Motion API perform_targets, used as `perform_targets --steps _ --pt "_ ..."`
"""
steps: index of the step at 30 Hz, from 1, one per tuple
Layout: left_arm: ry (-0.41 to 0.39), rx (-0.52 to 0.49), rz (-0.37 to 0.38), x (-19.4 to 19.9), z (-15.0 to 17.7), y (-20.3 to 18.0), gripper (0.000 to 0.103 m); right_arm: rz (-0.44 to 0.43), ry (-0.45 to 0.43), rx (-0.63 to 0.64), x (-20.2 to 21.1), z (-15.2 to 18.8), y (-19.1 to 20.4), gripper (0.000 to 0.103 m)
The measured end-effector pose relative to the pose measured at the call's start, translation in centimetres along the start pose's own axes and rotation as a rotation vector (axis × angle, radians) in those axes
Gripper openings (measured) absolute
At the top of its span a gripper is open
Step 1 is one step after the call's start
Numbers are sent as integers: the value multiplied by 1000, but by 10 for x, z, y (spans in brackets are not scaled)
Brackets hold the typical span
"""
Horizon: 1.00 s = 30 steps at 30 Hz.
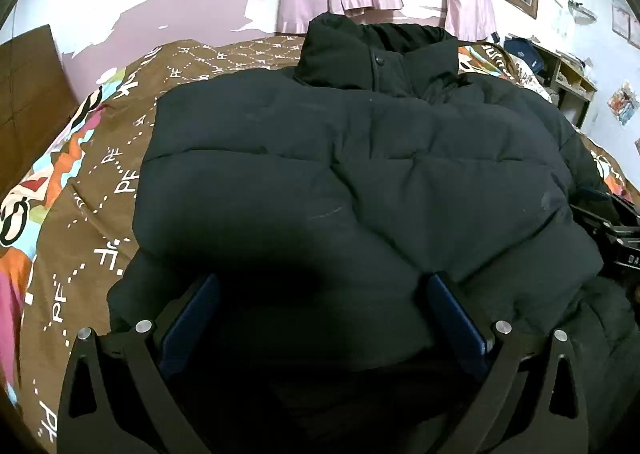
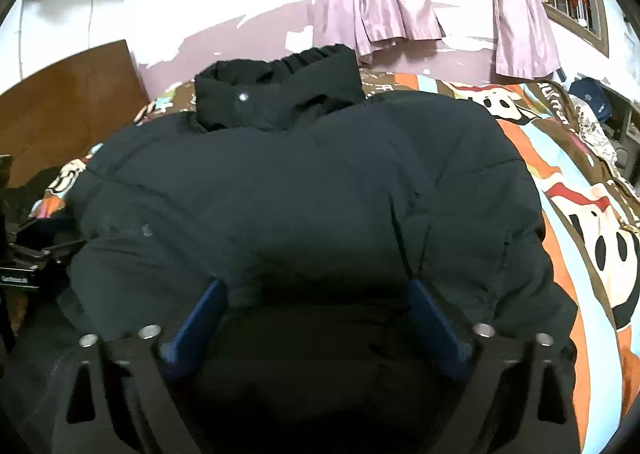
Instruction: Fold large clothes
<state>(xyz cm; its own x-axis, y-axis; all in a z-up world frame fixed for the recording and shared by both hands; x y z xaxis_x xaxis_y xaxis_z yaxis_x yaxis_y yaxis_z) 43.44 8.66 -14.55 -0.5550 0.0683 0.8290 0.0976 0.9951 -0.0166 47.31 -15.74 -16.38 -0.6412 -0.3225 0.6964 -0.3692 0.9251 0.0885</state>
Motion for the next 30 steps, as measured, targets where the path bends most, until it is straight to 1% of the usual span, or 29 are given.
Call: perform_targets --steps 1,4,7,10,11,14,15,16,17,18,20,22,24,25,26,27,28,29,30 --pt "-1 1 1 0 0 0 101 -10 -5 -1 1 0 -1 102" --pt "-4 3 2 1 0 -1 101 -28 -7 -7 2 -1 -1 103" --pt "-7 8 9 2 0 -1 101 -9 -1 1 2 -2 0 103" --pt "-4 12 16 3 -1 -1 101 -5 32 4 0 -5 -1 103" --pt "7 23 29 4 -3 1 101 -14 38 -1 1 -6 -3 103" --pt "48 94 139 25 -18 14 101 -34 44 -20 18 -20 -9 102" --pt "44 120 184 37 -30 21 101 -38 29 -3 28 -34 -13 102" --pt "35 131 210 49 -43 28 101 -29 18 17 34 -47 -13 103" --pt "28 132 215 57 -56 33 101 -15 12 40 39 -64 -15 103" --pt "22 123 198 64 -74 38 101 3 9 60 42 -84 -17 103" --pt "8 79 125 70 -110 42 101 29 11 57 40 -129 -21 103" --pt "-22 -3 23 67 -151 40 101 33 27 15 29 -165 -28 103" --pt "-52 -47 -45 59 -174 36 101 56 14 -17 15 -195 -32 103" --pt "-77 -45 -64 55 -185 36 101 79 8 -25 9 -204 -34 102" --pt "-122 -11 -42 55 -192 39 101 100 4 -30 3 -213 -35 97" --pt "-155 30 13 55 -195 42 101 114 3 -32 -4 -222 -36 94" --pt "-173 80 94 52 -198 46 101 122 12 -27 -12 -231 -35 89" --pt "-166 128 165 46 -202 50 101 124 26 -18 -20 -238 -34 87" --pt "-159 160 206 39 -208 54 101 126 37 -4 -27 -243 -33 87"
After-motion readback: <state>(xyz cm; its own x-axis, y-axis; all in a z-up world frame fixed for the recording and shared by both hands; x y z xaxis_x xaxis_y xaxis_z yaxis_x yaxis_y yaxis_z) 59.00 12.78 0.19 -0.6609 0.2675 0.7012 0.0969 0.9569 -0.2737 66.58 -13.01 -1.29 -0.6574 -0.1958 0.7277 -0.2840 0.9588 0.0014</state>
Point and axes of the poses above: each gripper's, at about its wrist camera, not at the fingertips, and x roughly against the way its jaws point, y to its left, z to its underside, the point moved 3 cm from there along -x, roughly the way its jaws point, and after that the axes turned 10 degrees about y, right-handed, at the moved point
